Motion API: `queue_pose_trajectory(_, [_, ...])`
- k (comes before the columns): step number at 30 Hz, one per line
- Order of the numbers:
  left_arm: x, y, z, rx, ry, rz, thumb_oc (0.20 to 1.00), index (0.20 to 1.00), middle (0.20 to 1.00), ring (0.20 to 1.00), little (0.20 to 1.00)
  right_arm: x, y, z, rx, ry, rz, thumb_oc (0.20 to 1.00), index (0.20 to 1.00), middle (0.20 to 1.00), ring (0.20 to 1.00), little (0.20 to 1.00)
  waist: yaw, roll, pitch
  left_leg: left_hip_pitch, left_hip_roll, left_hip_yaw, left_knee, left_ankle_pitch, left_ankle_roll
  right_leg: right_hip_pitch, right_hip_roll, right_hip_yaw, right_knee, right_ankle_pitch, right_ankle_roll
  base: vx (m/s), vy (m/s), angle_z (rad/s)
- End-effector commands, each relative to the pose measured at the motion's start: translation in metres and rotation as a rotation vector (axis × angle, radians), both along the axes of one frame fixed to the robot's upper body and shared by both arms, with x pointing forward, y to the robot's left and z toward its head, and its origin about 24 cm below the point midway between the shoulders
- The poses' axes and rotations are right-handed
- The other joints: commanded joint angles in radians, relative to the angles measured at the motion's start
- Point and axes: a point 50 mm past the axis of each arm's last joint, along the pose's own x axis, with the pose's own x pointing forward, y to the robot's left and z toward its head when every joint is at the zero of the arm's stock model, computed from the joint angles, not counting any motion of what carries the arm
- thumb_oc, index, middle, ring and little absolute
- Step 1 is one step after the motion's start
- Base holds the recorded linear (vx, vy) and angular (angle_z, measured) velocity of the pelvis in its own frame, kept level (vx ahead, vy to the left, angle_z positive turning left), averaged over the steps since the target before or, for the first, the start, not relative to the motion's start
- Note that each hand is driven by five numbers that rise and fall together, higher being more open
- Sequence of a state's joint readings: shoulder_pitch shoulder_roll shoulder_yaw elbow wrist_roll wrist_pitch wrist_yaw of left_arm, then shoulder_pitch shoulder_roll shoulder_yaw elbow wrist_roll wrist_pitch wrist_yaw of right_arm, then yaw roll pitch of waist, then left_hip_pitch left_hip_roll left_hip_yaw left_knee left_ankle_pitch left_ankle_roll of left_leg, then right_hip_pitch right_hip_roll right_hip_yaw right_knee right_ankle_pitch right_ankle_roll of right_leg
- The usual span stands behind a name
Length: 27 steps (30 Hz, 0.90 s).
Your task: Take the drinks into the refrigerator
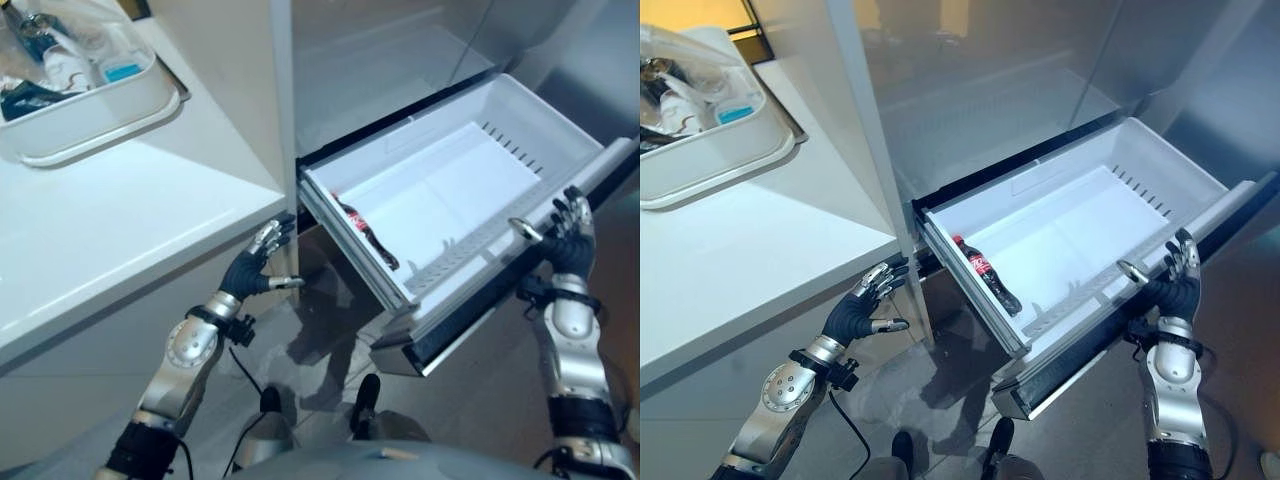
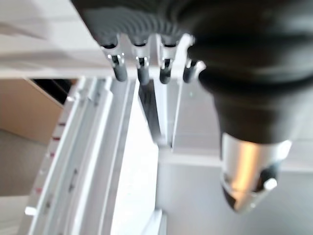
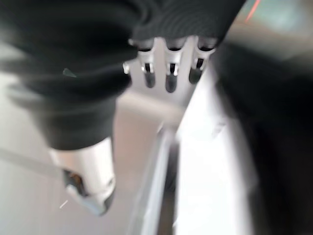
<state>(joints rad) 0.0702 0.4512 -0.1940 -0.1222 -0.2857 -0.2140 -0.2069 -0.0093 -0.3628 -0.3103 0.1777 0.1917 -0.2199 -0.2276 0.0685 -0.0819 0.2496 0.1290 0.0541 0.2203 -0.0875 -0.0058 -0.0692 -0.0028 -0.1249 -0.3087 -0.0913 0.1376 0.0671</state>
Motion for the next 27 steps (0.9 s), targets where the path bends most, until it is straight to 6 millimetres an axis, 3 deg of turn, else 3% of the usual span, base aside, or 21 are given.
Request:
queue_pose_trajectory(1, [0.007,0.005,0.013,0.013,-0.090,0.038,1.000,1.000,1.000,1.000,1.000,-0.018,-0.028,0.011,-0.017,-0.075,-0.131,1.000,1.000,1.000,1.000,1.000,-0.014,-0.001,-0.053,-0.048,-0.041,-0.028,0.000,-0.048,0.043,0.036,-0.055,-0.020,0.042,-0.040,0.091,0.02,-0.004,-0.09])
queue_pose_trajectory(3, [0.009,0.007,0.013,0.010,-0.095,0.053,1.000,1.000,1.000,1.000,1.000,-0.028,-0.041,-0.007,0.021,-0.006,-0.204,1.000,1.000,1.000,1.000,1.000,-0.017,0.001,-0.058,-0.047,-0.040,-0.029,0.000,-0.050,0.042,0.039,-0.052,-0.019,0.042,-0.042,0.091,0.03,-0.001,-0.12])
queue_pose_trajectory(4, [0.009,0.007,0.013,0.010,-0.095,0.052,1.000,1.000,1.000,1.000,1.000,-0.028,-0.042,-0.007,0.021,-0.008,-0.205,1.000,1.000,1.000,1.000,1.000,-0.017,0.002,-0.058,-0.046,-0.040,-0.029,0.000,-0.051,0.042,0.039,-0.052,-0.019,0.042,-0.042,0.091,0.04,-0.012,-0.15])
queue_pose_trajectory(5, [0.010,0.008,0.015,0.005,-0.104,0.065,1.000,1.000,1.000,1.000,1.000,-0.039,-0.051,-0.028,0.072,0.070,-0.264,1.000,1.000,1.000,1.000,1.000,-0.021,0.002,-0.060,-0.044,-0.038,-0.028,0.000,-0.053,0.041,0.041,-0.050,-0.019,0.042,-0.043,0.091,0.03,-0.013,-0.15])
queue_pose_trajectory(12, [0.011,0.010,0.017,-0.013,-0.111,0.077,1.000,1.000,1.000,1.000,1.000,-0.066,-0.054,-0.084,0.152,0.338,-0.325,1.000,1.000,1.000,1.000,1.000,-0.019,0.003,-0.059,-0.044,-0.035,-0.032,0.000,-0.053,0.038,0.043,-0.049,-0.024,0.048,-0.045,0.091,0.01,-0.005,-0.03])
queue_pose_trajectory(13, [0.011,0.008,0.019,-0.023,-0.115,0.068,1.000,1.000,1.000,1.000,1.000,-0.071,-0.048,-0.102,0.158,0.445,-0.301,0.244,0.244,0.244,0.244,0.244,-0.017,0.004,-0.058,-0.044,-0.036,-0.035,0.000,-0.053,0.037,0.044,-0.049,-0.029,0.052,-0.046,0.091,0.00,0.000,0.00])
queue_pose_trajectory(14, [0.010,0.007,0.019,-0.029,-0.116,0.060,1.000,1.000,1.000,1.000,1.000,-0.076,-0.045,-0.113,0.171,0.503,-0.297,0.200,0.200,0.200,0.200,0.200,-0.015,0.005,-0.057,-0.045,-0.037,-0.037,0.000,-0.052,0.037,0.044,-0.049,-0.033,0.054,-0.047,0.091,0.00,0.000,0.00])
queue_pose_trajectory(16, [0.010,0.005,0.021,-0.038,-0.119,0.047,1.000,1.000,1.000,1.000,1.000,-0.078,-0.041,-0.123,0.169,0.569,-0.281,0.200,0.200,0.200,0.200,0.200,-0.011,0.006,-0.056,-0.046,-0.037,-0.040,0.000,-0.052,0.037,0.045,-0.050,-0.036,0.056,-0.048,0.091,0.01,0.007,0.04])
queue_pose_trajectory(18, [0.008,0.002,0.023,-0.058,-0.125,0.025,1.000,1.000,1.000,1.000,1.000,-0.062,-0.022,-0.131,0.121,0.643,-0.176,0.200,0.200,0.200,0.200,0.200,0.003,0.009,-0.052,-0.046,-0.037,-0.045,0.000,-0.051,0.037,0.045,-0.052,-0.043,0.064,-0.051,0.091,0.01,0.008,0.04])
queue_pose_trajectory(19, [0.008,0.002,0.023,-0.058,-0.125,0.026,1.000,1.000,1.000,1.000,1.000,-0.062,-0.022,-0.131,0.121,0.643,-0.175,0.200,0.200,0.200,0.200,0.200,0.002,0.008,-0.052,-0.046,-0.037,-0.045,0.000,-0.051,0.037,0.045,-0.052,-0.043,0.064,-0.051,0.091,0.00,0.000,0.00])
queue_pose_trajectory(21, [0.006,-0.001,0.023,-0.065,-0.124,0.012,1.000,1.000,1.000,1.000,1.000,-0.036,-0.001,-0.124,0.057,0.620,-0.047,0.200,0.200,0.200,0.200,0.200,0.019,0.011,-0.051,-0.045,-0.038,-0.046,0.000,-0.050,0.037,0.052,-0.053,-0.049,0.064,-0.053,0.090,0.00,0.000,0.00])
queue_pose_trajectory(22, [0.006,-0.001,0.024,-0.064,-0.125,0.013,1.000,1.000,1.000,1.000,1.000,-0.036,0.000,-0.124,0.057,0.621,-0.046,0.200,0.200,0.200,0.200,0.200,0.018,0.010,-0.050,-0.044,-0.038,-0.047,0.000,-0.050,0.037,0.053,-0.053,-0.050,0.063,-0.053,0.090,0.03,0.013,0.03])
queue_pose_trajectory(27, [0.003,-0.011,0.022,-0.083,-0.114,-0.028,1.000,1.000,1.000,1.000,1.000,0.024,0.038,-0.093,-0.076,0.518,0.155,0.200,0.200,0.200,0.200,0.200,0.065,0.008,-0.051,-0.044,-0.041,-0.063,0.000,-0.046,0.036,0.070,-0.059,-0.070,0.058,-0.055,0.091,0.02,0.004,0.11])
